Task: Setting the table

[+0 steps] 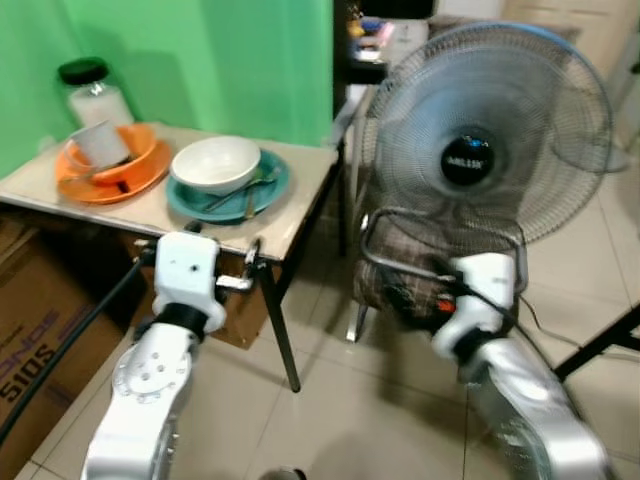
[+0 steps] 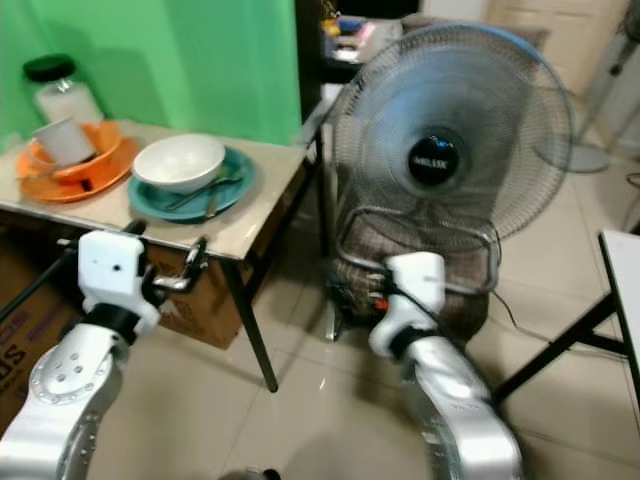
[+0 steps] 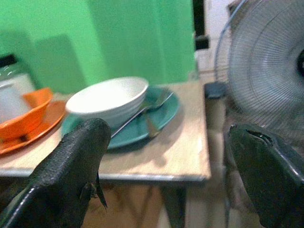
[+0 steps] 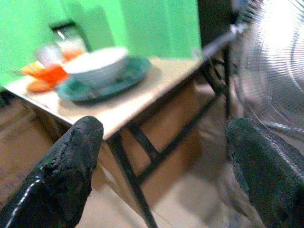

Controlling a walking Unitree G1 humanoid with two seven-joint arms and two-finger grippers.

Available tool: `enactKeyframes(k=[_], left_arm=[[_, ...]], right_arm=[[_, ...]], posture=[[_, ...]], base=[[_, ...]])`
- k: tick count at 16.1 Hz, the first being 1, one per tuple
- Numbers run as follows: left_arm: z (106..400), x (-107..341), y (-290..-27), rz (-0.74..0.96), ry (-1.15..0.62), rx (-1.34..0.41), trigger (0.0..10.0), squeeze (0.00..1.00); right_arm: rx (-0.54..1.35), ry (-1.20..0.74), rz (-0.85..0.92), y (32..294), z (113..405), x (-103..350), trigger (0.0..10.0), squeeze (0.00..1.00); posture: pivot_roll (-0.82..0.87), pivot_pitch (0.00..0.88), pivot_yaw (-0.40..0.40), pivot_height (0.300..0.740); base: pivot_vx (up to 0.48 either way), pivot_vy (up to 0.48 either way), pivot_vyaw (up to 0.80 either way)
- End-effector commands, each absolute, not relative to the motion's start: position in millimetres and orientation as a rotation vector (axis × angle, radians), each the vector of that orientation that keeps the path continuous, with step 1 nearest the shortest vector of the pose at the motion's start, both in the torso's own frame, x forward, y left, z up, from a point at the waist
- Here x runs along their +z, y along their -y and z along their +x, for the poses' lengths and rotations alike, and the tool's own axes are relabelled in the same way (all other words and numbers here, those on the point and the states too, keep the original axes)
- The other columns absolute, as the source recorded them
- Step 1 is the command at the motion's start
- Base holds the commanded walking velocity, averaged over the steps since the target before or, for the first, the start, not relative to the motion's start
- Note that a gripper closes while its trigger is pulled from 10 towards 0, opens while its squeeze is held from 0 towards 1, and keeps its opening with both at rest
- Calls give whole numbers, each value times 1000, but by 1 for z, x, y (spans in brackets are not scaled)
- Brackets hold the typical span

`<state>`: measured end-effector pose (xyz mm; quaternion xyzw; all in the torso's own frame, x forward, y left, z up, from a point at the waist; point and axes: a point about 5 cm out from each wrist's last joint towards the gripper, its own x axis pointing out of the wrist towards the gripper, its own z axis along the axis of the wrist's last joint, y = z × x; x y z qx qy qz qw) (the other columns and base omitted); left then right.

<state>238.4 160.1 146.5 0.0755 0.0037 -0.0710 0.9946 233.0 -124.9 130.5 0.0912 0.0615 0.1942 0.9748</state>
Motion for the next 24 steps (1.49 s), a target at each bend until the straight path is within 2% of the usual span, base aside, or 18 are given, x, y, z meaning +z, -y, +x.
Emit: enactKeyframes(k=[1, 8, 15, 16, 18, 19, 22, 23, 24], left_arm=[[240, 150, -158, 148, 19, -161, 10000, 0], [223, 131, -171, 159, -8, -190, 10000, 0], [219, 138, -173, 169, 25, -157, 10000, 0], [218, 139, -172, 171, 26, -157, 10000, 0], [216, 139, -173, 182, 21, -154, 10000, 0], [215, 140, -173, 184, 20, -155, 10000, 0], [215, 142, -173, 199, 27, -158, 10000, 0], [216, 143, -173, 201, 32, -156, 10000, 0], [218, 146, -173, 200, 38, -158, 10000, 0]], right_arm=[[342, -132, 191, 135, 235, 129, 10000, 1000], [277, -62, 111, 148, 242, 132, 10000, 1000], [351, -73, 88, 133, 250, 132, 10000, 1000], [376, -87, 80, 131, 251, 130, 10000, 925], [423, -90, 61, 125, 251, 130, 10000, 945], [459, -89, 63, 122, 251, 131, 10000, 1000], [448, -83, 86, 120, 253, 132, 10000, 1000], [442, -78, 86, 120, 254, 132, 10000, 969], [424, -94, 116, 121, 255, 131, 10000, 816]], posture=[[14, 0, 54, 740], [27, 0, 42, 740], [70, 0, -2, 740], [78, 0, -10, 740], [83, 0, -13, 740], [91, 0, -16, 740], [97, 0, -18, 740], [96, 0, -17, 740], [95, 0, -11, 740]], base=[[0, 0, 0], [189, 0, 0], [334, 0, 114], [337, 0, 0], [337, 0, 0], [337, 0, 800], [335, 0, 800], [334, 0, 0], [349, 0, 0]])
